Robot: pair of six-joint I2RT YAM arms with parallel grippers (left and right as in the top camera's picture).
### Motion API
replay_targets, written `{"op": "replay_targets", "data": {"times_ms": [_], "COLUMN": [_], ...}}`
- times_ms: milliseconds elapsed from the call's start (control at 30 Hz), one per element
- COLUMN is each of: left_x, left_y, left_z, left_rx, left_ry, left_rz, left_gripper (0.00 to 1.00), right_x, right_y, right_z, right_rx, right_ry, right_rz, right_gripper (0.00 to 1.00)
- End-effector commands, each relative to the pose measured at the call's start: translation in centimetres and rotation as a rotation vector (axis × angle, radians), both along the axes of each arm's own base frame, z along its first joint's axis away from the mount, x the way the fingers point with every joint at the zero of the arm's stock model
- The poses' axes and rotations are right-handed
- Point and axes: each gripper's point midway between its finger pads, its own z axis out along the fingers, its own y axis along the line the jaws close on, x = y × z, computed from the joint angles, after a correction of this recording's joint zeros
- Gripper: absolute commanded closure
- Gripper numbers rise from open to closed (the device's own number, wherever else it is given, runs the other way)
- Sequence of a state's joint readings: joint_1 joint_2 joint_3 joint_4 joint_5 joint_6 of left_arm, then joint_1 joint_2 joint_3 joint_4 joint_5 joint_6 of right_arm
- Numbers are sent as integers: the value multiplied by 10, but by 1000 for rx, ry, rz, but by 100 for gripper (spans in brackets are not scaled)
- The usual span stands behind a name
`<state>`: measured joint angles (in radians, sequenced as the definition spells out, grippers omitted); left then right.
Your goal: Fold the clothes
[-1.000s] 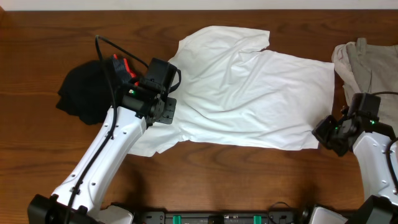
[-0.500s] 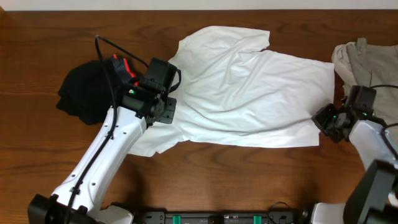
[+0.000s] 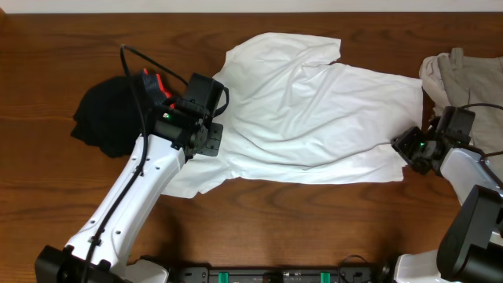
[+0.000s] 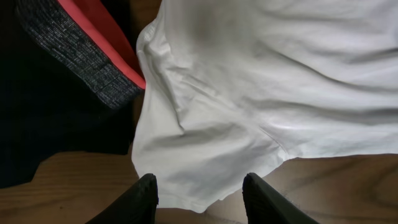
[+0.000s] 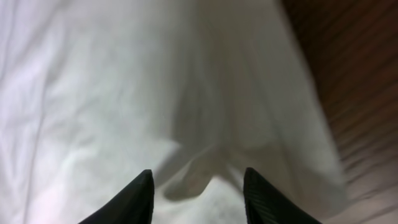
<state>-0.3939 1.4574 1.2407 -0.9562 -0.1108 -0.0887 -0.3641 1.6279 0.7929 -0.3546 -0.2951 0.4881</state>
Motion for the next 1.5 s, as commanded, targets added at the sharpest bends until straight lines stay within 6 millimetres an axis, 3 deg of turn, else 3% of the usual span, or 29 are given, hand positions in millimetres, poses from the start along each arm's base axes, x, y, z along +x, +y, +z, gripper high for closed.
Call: {"op": "replay_targets", "data": {"times_ms": [0,267,433,667,833,1000,1167,1333,1467], "left_x": [3,3,6,6,6,6,6,6,7], "left_y": [-1,-1,-2,-2,-2,-2,-2,-2,-2], "left_z": [8,8,9,9,9,9,9,9,10], "left_rx": [-8,-8,-12,-13,-13,-13,-13,-13,-12], "left_ry": [-24,-25,-36,-37,-37,-38,-38,-39,-44], "left_rz": [-2,-2,-2,-2,-2,-2,-2,-2,-2], "left_gripper": [50,46,45,45,45,45,45,45,45], "right_x": [-2,-53,-59,-58,-56,-64,-97,-133,-148], "right_y": [1,-4,0,4,6,13,18,19,6], "right_z": [7,-8,-10,-8,12,45,66,69,66], "right_rx": [58,98,100,119,133,113,73,37,-30], "right_ry": [-23,162,180,169,114,70,134,259,343], "right_rz": [50,42,58,72,125,152,132,99,38], "right_gripper": [55,61,69,98,99,99,99,99,99]}}
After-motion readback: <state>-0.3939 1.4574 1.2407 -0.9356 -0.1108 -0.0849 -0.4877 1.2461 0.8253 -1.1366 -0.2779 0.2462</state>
